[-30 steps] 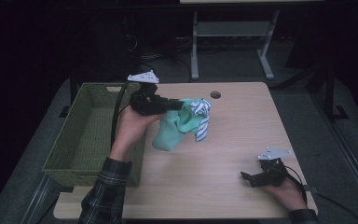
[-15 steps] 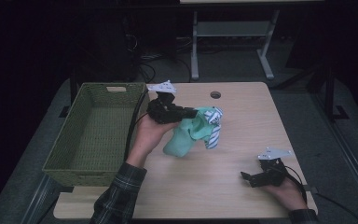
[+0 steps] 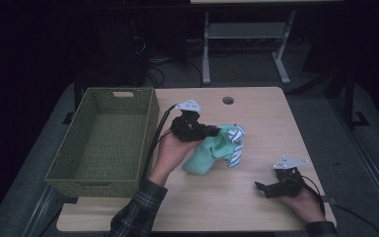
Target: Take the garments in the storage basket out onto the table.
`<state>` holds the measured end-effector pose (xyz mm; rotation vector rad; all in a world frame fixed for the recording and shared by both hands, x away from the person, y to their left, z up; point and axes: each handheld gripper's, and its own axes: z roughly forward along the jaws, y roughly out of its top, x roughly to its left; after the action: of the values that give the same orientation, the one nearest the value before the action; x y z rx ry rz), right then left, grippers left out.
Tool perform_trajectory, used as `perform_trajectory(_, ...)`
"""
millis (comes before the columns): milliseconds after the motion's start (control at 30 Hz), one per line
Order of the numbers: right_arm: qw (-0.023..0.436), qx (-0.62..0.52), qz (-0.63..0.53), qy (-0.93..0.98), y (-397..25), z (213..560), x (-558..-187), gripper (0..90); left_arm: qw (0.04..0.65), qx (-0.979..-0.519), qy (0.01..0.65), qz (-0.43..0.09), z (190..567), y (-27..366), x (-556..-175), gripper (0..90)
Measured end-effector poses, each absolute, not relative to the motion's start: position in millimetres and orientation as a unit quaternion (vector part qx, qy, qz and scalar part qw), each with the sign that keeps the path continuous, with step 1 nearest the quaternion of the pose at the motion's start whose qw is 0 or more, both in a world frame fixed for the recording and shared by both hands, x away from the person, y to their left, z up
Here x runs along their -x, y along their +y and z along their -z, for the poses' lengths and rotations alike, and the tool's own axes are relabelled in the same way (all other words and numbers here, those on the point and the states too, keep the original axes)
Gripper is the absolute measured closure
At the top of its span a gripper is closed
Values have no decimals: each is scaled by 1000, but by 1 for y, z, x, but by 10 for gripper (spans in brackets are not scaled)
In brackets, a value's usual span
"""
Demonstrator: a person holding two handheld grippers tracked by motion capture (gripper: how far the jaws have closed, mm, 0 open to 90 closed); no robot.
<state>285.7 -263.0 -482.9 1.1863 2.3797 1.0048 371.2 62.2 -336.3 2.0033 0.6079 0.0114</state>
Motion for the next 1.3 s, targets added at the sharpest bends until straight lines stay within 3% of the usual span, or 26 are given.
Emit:
perform_trajectory(600,149,-412,-349,828,-263,483,-286,20,471,-847,248,7,383,26,-374,867)
perform_trajectory(1300,149,-412,-349,828,-263,483,-286,20,416,-870,265,17,453,15,-379,865)
